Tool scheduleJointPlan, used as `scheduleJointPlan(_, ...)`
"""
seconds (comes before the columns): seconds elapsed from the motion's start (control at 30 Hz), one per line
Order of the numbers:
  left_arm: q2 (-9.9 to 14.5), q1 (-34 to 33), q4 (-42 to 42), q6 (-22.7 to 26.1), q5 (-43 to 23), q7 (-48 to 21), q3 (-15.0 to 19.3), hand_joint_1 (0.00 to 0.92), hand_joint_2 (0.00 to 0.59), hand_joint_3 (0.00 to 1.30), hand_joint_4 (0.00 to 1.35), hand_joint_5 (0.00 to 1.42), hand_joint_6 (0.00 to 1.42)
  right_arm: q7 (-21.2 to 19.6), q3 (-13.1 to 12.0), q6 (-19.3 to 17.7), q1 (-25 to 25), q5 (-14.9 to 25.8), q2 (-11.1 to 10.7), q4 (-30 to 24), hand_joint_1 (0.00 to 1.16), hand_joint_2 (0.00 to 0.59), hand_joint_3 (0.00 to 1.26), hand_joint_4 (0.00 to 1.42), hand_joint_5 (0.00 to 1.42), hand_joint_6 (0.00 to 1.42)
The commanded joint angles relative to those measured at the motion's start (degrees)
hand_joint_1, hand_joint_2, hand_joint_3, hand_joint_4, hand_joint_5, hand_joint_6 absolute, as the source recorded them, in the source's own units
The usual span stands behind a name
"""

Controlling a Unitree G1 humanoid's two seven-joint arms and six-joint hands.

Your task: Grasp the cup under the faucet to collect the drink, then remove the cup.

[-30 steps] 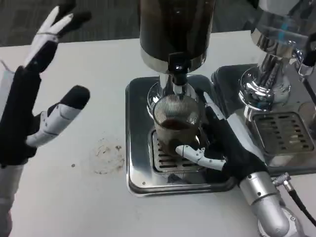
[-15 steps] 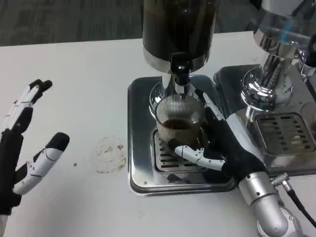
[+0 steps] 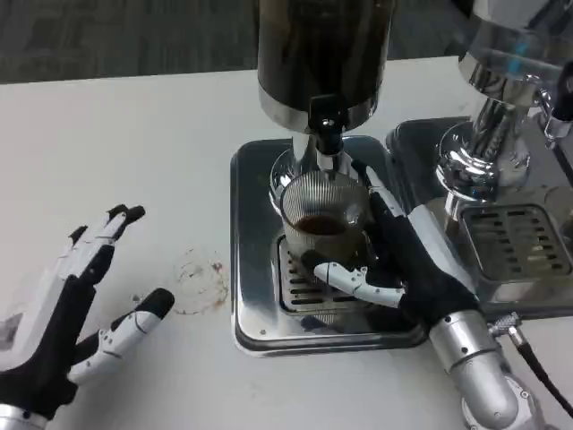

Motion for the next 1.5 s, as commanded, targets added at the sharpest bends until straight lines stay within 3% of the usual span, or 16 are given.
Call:
scheduleJointPlan(0.03,1.4,-0.2,-0.4,1.3,2.4,1.9,-2.5,0.000,0.164,0.12,0.00,0.04,0.00,0.4,-0.5,-0.4,-1.5,1.4,0.5,1.7,0.61,0.179,0.00,0.00,0.00,0.08)
scheduleJointPlan(0.47,1.8,1.1,-2.5,2.2,1.1,3.2,-4.3,0.000,0.168,0.13,0.00,0.04,0.00,2.4,-1.5,-1.2,-4.4,4.8,1.8,6.6,0.73,0.158,0.00,0.00,0.00,0.13)
scheduleJointPlan(0.77,1.9,1.5,-2.8,2.5,0.2,3.5,-4.3,0.000,0.174,0.15,0.00,0.05,0.00,4.6,-0.4,-2.4,-5.0,5.1,2.6,9.1,0.80,0.156,0.00,0.00,0.00,0.17)
scheduleJointPlan(1.03,1.9,1.7,-3.0,2.4,0.0,4.0,-4.0,0.000,0.180,0.19,0.00,0.06,0.00,4.7,-1.0,-2.2,-5.6,5.5,3.2,10.7,0.87,0.147,0.00,0.15,0.15,0.27)
scheduleJointPlan(1.5,1.8,2.4,-3.7,2.6,-0.9,4.2,-3.5,0.000,0.189,0.23,0.00,0.07,0.00,2.5,-1.1,-2.6,-6.7,5.4,3.6,13.2,0.96,0.158,0.36,0.48,0.42,0.43)
